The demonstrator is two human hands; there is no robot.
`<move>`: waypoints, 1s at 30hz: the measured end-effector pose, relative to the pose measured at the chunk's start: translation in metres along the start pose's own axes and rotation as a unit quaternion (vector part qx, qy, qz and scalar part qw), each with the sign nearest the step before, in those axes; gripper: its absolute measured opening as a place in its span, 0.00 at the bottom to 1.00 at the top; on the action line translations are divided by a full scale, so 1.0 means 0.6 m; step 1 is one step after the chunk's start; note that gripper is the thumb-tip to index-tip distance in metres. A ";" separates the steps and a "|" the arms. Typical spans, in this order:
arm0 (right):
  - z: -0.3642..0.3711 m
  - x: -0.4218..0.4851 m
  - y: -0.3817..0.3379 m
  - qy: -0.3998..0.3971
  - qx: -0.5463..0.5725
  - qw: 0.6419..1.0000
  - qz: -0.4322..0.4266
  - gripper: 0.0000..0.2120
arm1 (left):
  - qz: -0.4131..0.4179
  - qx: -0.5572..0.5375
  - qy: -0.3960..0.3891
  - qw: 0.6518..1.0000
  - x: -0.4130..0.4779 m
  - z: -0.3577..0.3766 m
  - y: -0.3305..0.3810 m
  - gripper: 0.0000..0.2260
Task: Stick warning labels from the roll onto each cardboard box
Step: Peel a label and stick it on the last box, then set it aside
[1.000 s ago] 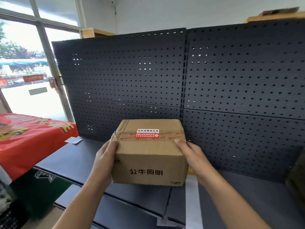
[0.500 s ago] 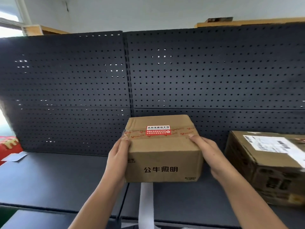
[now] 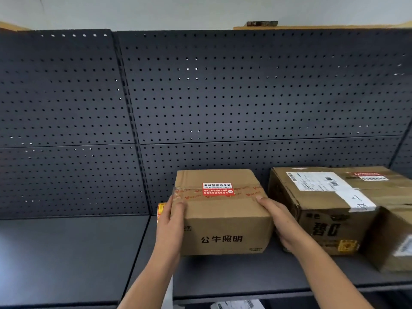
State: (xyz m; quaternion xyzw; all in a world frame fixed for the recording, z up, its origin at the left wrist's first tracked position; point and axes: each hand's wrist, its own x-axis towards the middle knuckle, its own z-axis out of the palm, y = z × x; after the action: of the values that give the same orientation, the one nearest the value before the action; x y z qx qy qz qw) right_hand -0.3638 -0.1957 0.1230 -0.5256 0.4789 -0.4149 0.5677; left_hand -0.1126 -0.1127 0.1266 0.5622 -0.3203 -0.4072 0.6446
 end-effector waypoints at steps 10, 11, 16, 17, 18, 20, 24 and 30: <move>0.000 0.001 0.039 0.037 0.024 0.999 0.008 0.14 | -0.002 0.007 -0.001 1.000 0.006 0.017 -0.044 0.17; -0.001 0.000 0.041 0.040 0.022 0.999 0.006 0.14 | -0.006 0.012 -0.002 1.000 0.004 0.018 -0.050 0.16; -0.003 -0.001 0.051 0.044 0.015 0.999 -0.009 0.13 | 0.007 0.025 -0.014 1.000 0.006 0.015 -0.064 0.18; -0.003 -0.002 0.052 0.043 0.019 0.999 -0.009 0.13 | 0.006 0.022 -0.016 1.000 0.007 0.014 -0.065 0.18; -0.004 -0.001 0.057 0.045 0.022 0.999 -0.010 0.13 | 0.002 0.018 -0.019 1.000 0.010 0.013 -0.066 0.19; -0.005 -0.002 0.067 0.048 0.030 0.998 -0.016 0.16 | -0.009 0.025 -0.023 0.999 0.017 0.007 -0.072 0.23; -0.022 -0.013 0.110 0.020 0.024 0.998 -0.048 0.31 | -0.029 0.038 -0.053 0.997 0.028 -0.023 -0.110 0.31; -0.046 -0.022 0.145 -0.045 -0.020 0.996 -0.078 0.40 | 0.031 0.077 -0.131 0.988 -0.001 -0.047 -0.114 0.30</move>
State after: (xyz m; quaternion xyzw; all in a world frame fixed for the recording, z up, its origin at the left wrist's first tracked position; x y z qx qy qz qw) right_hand -0.3964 -0.1794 0.0385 -0.5904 0.4187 -0.4243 0.5441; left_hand -0.0993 -0.1017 0.0548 0.5418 -0.4499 -0.4309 0.5643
